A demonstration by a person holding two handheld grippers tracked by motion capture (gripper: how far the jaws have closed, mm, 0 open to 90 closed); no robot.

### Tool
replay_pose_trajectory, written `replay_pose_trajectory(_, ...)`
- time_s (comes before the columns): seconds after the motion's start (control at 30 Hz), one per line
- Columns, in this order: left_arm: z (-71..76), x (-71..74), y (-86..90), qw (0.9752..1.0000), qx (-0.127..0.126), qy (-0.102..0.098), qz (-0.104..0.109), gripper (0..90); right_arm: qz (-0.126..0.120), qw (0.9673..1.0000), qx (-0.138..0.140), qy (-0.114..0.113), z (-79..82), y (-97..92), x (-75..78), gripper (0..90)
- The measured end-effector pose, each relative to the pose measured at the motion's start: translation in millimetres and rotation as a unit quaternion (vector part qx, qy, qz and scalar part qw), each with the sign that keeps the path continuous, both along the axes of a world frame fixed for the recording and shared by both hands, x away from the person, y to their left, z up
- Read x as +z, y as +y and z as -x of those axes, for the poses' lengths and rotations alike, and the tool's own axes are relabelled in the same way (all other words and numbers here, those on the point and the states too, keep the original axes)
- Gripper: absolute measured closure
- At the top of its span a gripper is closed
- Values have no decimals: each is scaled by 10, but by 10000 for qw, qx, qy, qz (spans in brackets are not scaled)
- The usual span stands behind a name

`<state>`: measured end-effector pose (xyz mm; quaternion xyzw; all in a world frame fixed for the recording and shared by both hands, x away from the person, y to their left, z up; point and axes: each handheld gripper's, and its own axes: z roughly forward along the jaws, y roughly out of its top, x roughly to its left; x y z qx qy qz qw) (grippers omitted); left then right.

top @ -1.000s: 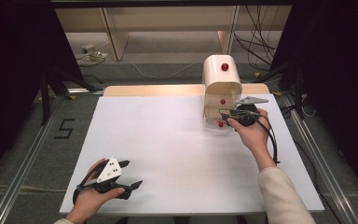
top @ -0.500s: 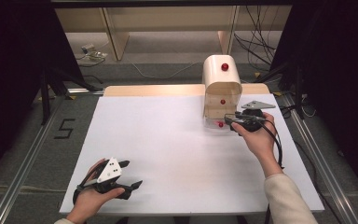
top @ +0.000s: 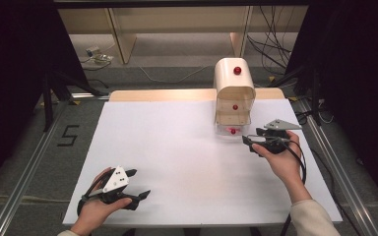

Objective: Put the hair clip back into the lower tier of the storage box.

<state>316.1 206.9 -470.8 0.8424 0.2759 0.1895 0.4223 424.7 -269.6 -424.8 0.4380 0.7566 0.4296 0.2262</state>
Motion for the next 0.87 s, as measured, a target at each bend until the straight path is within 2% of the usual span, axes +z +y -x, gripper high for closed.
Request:
replay_pose_trajectory(0.23,-1,-13,-2,10000,74,2,67,167,-6,9999,137,-7,251,-83,-113,323)
replay_pose_trajectory(0.47,-12,-30,9,9999,123,18,76,168,25,9991,412,-105,530,-110,-252,314)
replay_pose_trajectory(0.57,-11,-34,11,9999,124,43,74,167,-45,9988,479,-105,658,-165,-321,305)
replay_pose_trajectory(0.87,-20,-57,-2,9998,115,84,101,167,-136,9988,470,-42,923,-281,-462,306)
